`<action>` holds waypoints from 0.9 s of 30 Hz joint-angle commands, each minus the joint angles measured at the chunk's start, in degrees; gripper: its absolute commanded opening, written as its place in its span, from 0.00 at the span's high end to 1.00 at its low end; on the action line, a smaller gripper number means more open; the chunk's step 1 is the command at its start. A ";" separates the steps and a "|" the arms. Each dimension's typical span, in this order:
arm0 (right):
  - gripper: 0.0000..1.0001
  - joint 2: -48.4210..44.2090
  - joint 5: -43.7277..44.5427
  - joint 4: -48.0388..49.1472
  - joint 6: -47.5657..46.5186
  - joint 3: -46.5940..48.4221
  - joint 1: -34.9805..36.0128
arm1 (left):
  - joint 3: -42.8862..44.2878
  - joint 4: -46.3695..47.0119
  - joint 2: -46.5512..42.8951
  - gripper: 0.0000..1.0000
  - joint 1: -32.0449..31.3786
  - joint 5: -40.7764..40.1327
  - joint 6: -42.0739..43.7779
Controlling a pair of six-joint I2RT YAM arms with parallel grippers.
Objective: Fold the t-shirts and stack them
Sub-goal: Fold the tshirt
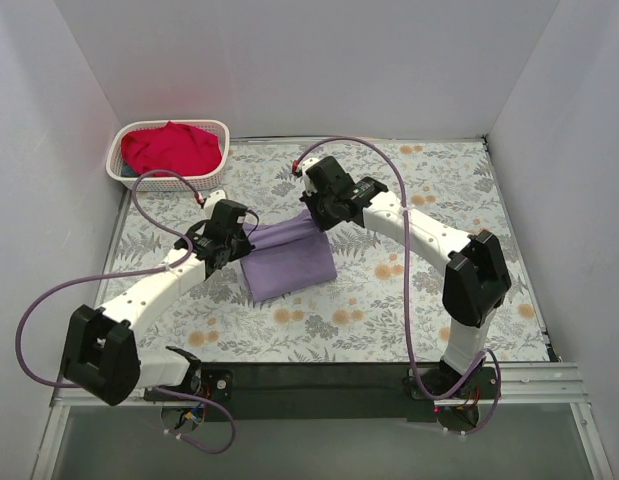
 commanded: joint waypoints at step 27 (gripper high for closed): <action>0.99 12.38 -5.30 18.74 0.27 -4.93 -8.12 | 5.26 14.40 22.93 1.00 4.15 0.45 3.68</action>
